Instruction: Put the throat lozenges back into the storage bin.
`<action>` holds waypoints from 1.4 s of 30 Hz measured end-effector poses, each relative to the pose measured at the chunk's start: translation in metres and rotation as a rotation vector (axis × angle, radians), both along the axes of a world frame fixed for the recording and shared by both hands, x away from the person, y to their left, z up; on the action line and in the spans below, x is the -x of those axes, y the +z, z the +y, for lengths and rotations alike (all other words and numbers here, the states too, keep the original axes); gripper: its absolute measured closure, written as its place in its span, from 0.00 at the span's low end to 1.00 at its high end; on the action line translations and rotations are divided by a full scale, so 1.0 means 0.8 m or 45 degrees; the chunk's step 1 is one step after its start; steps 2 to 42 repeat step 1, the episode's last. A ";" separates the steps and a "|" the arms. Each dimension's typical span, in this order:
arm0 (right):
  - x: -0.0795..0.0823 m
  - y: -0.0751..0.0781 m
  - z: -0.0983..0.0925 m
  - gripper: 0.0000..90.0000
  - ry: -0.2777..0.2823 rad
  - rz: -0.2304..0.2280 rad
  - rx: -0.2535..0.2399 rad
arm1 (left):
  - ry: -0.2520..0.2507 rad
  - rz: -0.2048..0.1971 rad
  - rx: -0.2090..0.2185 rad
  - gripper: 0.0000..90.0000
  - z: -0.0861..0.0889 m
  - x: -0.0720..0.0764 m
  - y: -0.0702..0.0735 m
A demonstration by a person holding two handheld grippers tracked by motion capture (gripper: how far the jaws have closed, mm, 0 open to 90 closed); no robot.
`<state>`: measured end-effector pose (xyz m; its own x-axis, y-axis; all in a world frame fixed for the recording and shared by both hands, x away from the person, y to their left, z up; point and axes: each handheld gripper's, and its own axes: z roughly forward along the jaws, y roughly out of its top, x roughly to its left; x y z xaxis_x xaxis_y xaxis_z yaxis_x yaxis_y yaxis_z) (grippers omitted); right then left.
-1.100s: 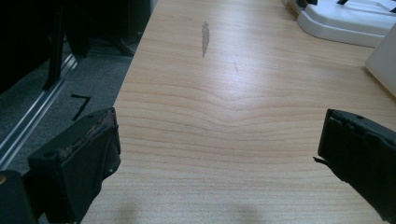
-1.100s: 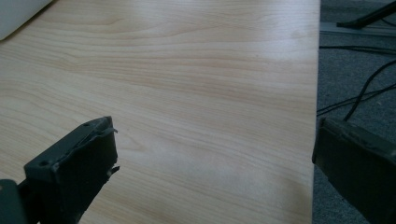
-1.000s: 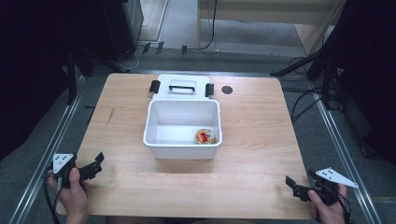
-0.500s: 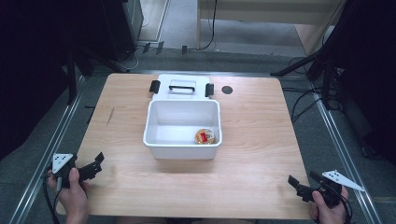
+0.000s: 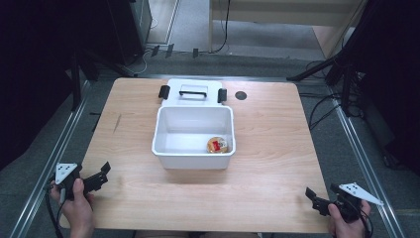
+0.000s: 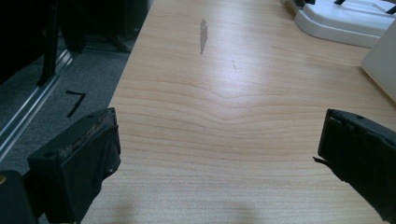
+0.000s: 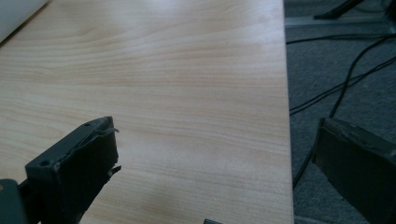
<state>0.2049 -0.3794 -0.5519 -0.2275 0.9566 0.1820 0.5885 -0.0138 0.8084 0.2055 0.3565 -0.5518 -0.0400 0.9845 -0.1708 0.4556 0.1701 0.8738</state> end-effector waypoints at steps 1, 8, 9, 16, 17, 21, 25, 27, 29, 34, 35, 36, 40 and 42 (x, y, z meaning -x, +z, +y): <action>0.000 -0.001 0.002 0.01 0.010 0.007 0.003 | 0.001 0.000 0.006 0.00 0.000 0.000 0.000; 0.000 -0.001 0.002 0.01 0.010 0.007 0.003 | 0.001 0.000 0.006 0.00 0.000 0.000 0.000; 0.000 -0.001 0.002 0.01 0.010 0.007 0.003 | 0.001 0.000 0.006 0.00 0.000 0.000 0.000; 0.000 -0.001 0.002 0.01 0.010 0.007 0.003 | 0.001 0.000 0.006 0.00 0.000 0.000 0.000; 0.000 -0.001 0.002 0.01 0.010 0.007 0.003 | 0.001 0.000 0.006 0.00 0.000 0.000 0.000; 0.000 -0.001 0.002 0.01 0.010 0.007 0.003 | 0.001 0.000 0.006 0.00 0.000 0.000 0.000; 0.000 -0.001 0.002 0.01 0.010 0.007 0.003 | 0.001 0.000 0.006 0.00 0.000 0.000 0.000; 0.000 -0.001 0.002 0.01 0.010 0.007 0.003 | 0.001 0.000 0.006 0.00 0.000 0.000 0.000; 0.000 -0.001 0.002 0.01 0.010 0.007 0.003 | 0.001 0.000 0.006 0.00 0.000 0.000 0.000; 0.000 -0.001 0.002 0.01 0.010 0.007 0.003 | 0.001 0.000 0.006 0.00 0.000 0.000 0.000; 0.000 -0.001 0.002 0.01 0.010 0.007 0.003 | 0.001 0.000 0.006 0.00 0.000 0.000 0.000; 0.000 -0.001 0.002 0.01 0.010 0.007 0.003 | 0.001 0.000 0.006 0.00 0.000 0.000 0.000; 0.000 -0.001 0.002 0.01 0.010 0.007 0.003 | 0.001 0.000 0.006 0.00 0.000 0.000 0.000; 0.000 -0.001 0.002 0.01 0.010 0.007 0.003 | 0.001 0.000 0.006 0.00 0.000 0.000 0.000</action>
